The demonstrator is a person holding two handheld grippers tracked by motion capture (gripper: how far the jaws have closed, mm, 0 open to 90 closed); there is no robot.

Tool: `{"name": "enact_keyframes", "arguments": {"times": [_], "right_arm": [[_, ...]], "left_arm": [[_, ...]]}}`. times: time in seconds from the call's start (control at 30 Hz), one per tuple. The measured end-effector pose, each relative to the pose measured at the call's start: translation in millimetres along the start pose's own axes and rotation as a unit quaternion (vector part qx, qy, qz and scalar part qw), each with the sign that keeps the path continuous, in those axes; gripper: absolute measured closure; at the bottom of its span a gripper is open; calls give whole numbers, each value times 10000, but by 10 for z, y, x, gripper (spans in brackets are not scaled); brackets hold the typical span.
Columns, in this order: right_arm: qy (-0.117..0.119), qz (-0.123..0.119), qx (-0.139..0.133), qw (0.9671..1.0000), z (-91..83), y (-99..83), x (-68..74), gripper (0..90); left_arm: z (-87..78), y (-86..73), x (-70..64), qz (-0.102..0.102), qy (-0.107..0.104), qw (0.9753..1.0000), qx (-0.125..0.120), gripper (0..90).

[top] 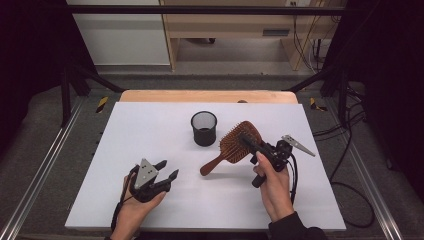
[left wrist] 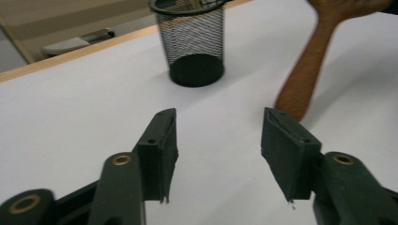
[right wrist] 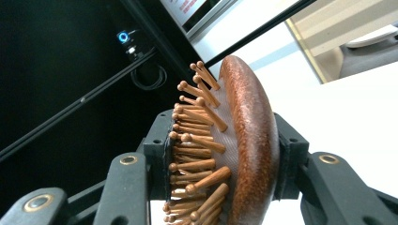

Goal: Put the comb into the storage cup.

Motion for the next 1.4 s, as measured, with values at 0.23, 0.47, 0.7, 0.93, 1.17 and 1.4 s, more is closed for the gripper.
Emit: {"name": "enact_keyframes", "arguments": {"times": [0.23, 0.47, 0.7, 0.93, 1.17, 1.4], "right_arm": [[-128, 33, -151, 9998, -60, 97, -87, 519], [-214, -33, -188, 9996, -61, 179, -119, 519], [-286, -260, -63, 9992, 62, 303, -114, 519], [-303, -536, 113, 9980, 242, 408, -8, 519], [-271, -759, 209, 9965, 403, 507, 138, 519], [-228, -959, 292, 9947, 472, 615, 256, 519]], "left_arm": [[-191, -44, 247, -288, 477, 9984, -105, 279], [-397, -95, 375, -267, 619, 9975, -231, 159], [-432, -162, 501, -606, 711, 9952, -288, 79], [-400, -199, 480, -531, 766, 9955, -188, 76], [-400, -199, 484, -457, 780, 9957, -176, 74], [-404, -197, 490, -409, 818, 9956, -185, 74]]}}
Point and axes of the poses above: each handheld gripper's, and its own axes: z roughly forward along the jaws, y roughly out of its top, x roughly to its left, the point moved 5 cm from there along z, roughly forward along the jaws, and after that the axes turned 10 degrees about -x, right-handed, at the moved point
